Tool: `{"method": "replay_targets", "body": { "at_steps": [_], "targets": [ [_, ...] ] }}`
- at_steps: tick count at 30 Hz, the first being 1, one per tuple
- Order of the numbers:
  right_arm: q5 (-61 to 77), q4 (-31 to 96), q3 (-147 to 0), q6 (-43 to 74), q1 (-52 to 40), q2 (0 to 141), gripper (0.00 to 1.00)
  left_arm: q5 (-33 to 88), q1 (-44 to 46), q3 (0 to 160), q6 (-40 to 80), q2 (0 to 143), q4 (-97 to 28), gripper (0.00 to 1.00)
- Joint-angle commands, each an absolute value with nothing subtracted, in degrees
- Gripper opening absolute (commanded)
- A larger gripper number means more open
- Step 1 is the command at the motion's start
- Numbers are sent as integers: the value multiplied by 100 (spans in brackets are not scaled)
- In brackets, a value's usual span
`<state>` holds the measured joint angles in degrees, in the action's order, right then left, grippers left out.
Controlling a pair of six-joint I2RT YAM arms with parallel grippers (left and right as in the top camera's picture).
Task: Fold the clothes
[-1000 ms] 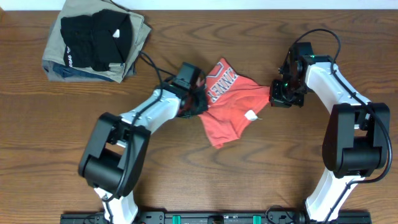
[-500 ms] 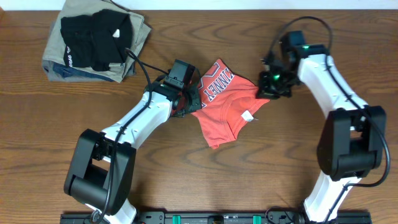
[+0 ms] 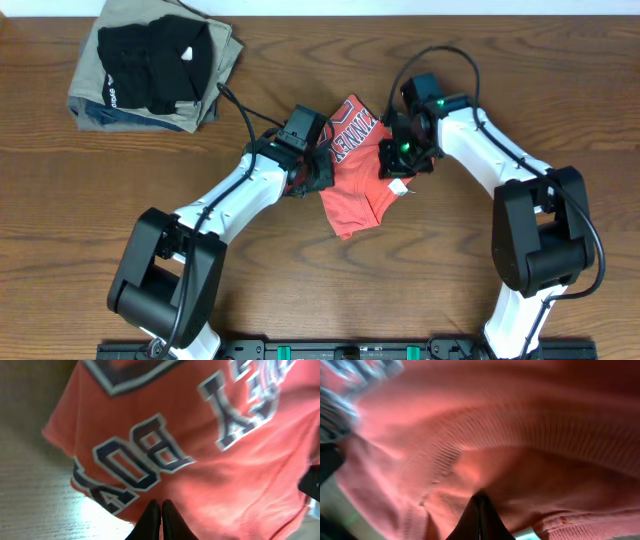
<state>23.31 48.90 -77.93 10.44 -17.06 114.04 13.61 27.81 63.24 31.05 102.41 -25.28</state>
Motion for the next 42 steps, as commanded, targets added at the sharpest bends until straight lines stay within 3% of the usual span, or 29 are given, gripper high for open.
{"method": "replay_targets", "body": {
  "at_steps": [1,8,17,27,30,34,38,42],
  "targets": [
    [2130,4775,-7520,1365,-1682,11450,1,1389,2757,6152,3013,10385,-2536,6],
    [1802,4735,-7279,1737,-1645,11450,1,1210,2729,6023,3009,10632,-2672,6],
    [880,5422,-7225,2543,-1581,11413,1,-701,2523,6029,3758,10239,-4036,6],
    [930,5568,-7227,2683,-1597,10272,2,-386,2705,6029,3610,8862,-3496,6],
    [1094,5028,-7229,2432,-1599,9918,22,-163,2764,6027,3564,8803,-2882,6],
    [1745,4095,-7229,2110,-1599,9784,33,-150,2812,6023,3566,9002,-2023,6],
    [1789,3527,-7227,2154,-1627,10029,30,-148,2812,6023,3575,9452,-1354,6],
    [1809,3225,-7227,2488,-1673,10486,13,-148,2810,6023,3568,10077,-867,6]
  ]
}}
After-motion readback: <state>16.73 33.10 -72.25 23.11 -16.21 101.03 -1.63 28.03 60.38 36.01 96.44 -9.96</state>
